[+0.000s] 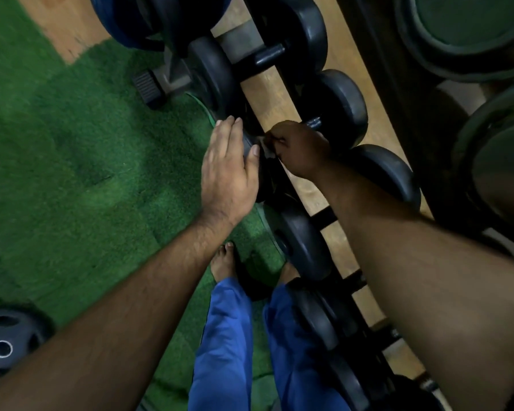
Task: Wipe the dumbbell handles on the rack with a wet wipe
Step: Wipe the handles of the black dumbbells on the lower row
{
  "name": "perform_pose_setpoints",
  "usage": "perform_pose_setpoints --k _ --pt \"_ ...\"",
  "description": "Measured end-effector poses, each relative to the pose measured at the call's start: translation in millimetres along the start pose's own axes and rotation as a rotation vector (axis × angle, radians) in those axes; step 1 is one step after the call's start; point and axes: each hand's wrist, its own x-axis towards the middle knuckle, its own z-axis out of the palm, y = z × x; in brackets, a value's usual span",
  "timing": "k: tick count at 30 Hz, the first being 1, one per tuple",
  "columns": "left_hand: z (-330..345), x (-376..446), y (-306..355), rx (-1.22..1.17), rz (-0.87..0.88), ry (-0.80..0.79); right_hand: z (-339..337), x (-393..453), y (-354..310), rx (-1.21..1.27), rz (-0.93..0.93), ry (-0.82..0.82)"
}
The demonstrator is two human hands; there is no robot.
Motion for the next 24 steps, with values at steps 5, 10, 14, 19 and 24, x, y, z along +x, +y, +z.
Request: perform_pose_setpoints --k 5,10,14,19,24 --pt "-1.0 0.0 5.0 0.033 -0.02 0.01 17.1 -9.7 -19.1 0.165 0.003 -0.045" --pt "-1.8 2.3 19.0 0.257 -0.045 0.039 19.5 -18.3 10.6 0.134 0.058 0.215" --pt "-1.1 6.6 22.1 0.31 0.025 0.062 31.3 -23.6 15.0 0.107 0.146 0.302" --pt "0.1 10.7 27.6 0.323 0.026 0.01 27.4 -27.5 33.6 0.119 0.078 0.375" --pt "3.7 9.4 29.4 0.314 0.003 0.019 21.8 -23.0 37.2 0.177 0.112 0.493"
